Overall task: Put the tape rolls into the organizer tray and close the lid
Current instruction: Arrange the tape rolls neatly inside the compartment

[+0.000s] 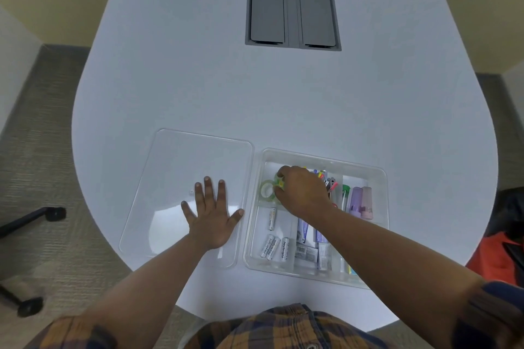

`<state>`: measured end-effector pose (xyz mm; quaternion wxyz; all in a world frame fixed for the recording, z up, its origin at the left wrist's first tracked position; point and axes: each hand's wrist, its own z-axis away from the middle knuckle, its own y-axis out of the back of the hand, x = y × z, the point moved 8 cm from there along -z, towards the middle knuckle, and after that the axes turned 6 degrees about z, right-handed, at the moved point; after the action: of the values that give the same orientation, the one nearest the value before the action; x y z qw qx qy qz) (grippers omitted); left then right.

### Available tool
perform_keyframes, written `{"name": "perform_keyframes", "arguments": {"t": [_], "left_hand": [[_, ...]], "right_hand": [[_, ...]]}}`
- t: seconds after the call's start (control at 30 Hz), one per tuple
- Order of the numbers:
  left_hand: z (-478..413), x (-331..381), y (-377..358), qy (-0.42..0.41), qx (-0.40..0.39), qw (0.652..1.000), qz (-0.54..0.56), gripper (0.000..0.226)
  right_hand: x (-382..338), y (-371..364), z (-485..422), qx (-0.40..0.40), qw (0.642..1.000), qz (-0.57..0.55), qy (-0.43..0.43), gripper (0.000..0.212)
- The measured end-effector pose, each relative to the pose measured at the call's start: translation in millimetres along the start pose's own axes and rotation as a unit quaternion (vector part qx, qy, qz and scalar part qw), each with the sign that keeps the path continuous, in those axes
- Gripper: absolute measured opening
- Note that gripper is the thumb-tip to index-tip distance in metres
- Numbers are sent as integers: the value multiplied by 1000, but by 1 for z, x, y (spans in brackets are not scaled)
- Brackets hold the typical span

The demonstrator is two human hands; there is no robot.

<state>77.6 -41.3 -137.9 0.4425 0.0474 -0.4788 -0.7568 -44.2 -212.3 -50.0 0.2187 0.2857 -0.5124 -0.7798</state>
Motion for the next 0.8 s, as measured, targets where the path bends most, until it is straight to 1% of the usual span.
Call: {"name": "perform_keyframes", "arguments": {"t": [0.1, 0.17, 0.23, 0.3, 0.37, 0.43, 0.5, 0.57, 0.63, 0.7, 0.73, 0.8], "left_hand": [[7, 4, 10, -2, 26, 1000, -6, 82], [11, 8, 22, 1, 67, 998, 1, 79], [13, 17, 36, -5, 110, 993, 51, 76], [13, 33, 47, -45, 129, 984, 115, 71], [14, 50, 50, -89, 116, 977, 154, 65], [16, 60, 47, -103, 85, 970, 201, 61], [21, 67, 47, -117, 74, 958, 250, 59], [28, 82, 46, -161, 63, 958, 228, 67], [34, 97, 32, -189, 17, 967, 172, 92], [36, 102, 15, -177, -41, 972, 147, 119], [37, 102, 9, -169, -55, 973, 146, 126], [39, 102, 5, -177, -35, 975, 131, 126]], "right_hand": [[5, -2, 2, -15, 1000, -16, -2, 32], [8, -2, 5, -16, 1000, -20, -2, 31], [11, -4, 8, -13, 1000, -20, -5, 29], [13, -5, 12, -8, 1000, -19, -3, 31], [13, -4, 14, -2, 1000, -19, -3, 32], [13, -4, 15, 0, 1000, -19, -4, 33], [13, -4, 16, 1, 1000, -19, -5, 32], [12, -3, 15, 2, 1000, -17, -7, 32], [11, -3, 14, -1, 1000, -21, -14, 32], [9, -3, 13, -10, 999, -29, -18, 32], [8, -3, 13, -15, 999, -31, -18, 31], [6, -4, 12, -15, 999, -22, -19, 32]]}}
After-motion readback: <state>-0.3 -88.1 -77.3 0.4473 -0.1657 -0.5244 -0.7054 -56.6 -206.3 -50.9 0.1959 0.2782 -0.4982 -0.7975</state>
